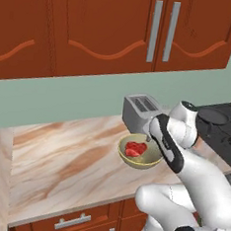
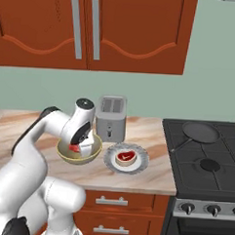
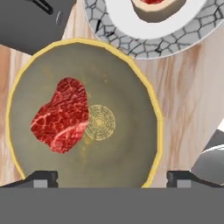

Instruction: Place one of the steaks on the plate and the other in the bowl. Then place the bowl in the fridge.

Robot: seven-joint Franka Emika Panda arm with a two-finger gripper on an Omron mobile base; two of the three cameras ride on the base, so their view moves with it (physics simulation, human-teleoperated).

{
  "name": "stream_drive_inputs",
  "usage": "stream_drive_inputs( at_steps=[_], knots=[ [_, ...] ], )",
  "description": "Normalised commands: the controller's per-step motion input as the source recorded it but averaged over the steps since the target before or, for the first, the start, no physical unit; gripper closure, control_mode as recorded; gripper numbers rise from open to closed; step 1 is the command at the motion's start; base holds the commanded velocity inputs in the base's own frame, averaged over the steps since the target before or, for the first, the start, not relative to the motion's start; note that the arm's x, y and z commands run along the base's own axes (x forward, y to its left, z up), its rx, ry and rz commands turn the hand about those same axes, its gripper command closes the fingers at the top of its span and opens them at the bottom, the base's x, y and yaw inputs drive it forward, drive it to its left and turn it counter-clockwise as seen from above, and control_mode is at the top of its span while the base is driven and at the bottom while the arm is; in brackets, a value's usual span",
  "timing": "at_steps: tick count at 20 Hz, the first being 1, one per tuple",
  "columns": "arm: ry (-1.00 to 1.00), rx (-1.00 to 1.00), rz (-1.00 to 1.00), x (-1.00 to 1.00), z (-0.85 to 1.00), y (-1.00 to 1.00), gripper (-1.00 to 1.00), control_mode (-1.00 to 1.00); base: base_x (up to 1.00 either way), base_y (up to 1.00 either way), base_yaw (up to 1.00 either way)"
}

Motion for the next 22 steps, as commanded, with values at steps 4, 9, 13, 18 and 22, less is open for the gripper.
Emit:
stream_drive_inputs(
  at_steps=[4, 9, 13, 18, 22],
  knots=[
    [0.0, -0.03, 0.18, -0.82, 0.65, -0.68, -1.0, -1.0, 0.0, 0.0, 0.0],
    [-0.13, -0.12, 0.21, -0.76, 0.72, -0.5, -1.0, -1.0, 0.0, 0.0, 0.0],
    [-0.45, -0.07, 0.26, -0.41, 0.45, -0.02, -1.0, -1.0, 0.0, 0.0, 0.0],
    [-0.52, -0.14, 0.29, -0.18, 0.45, 0.0, -1.0, -1.0, 0.0, 0.0, 0.0],
    [-0.28, -0.08, 0.05, -0.17, 0.66, 0.01, -1.0, -1.0, 0.0, 0.0, 0.0]
  ],
)
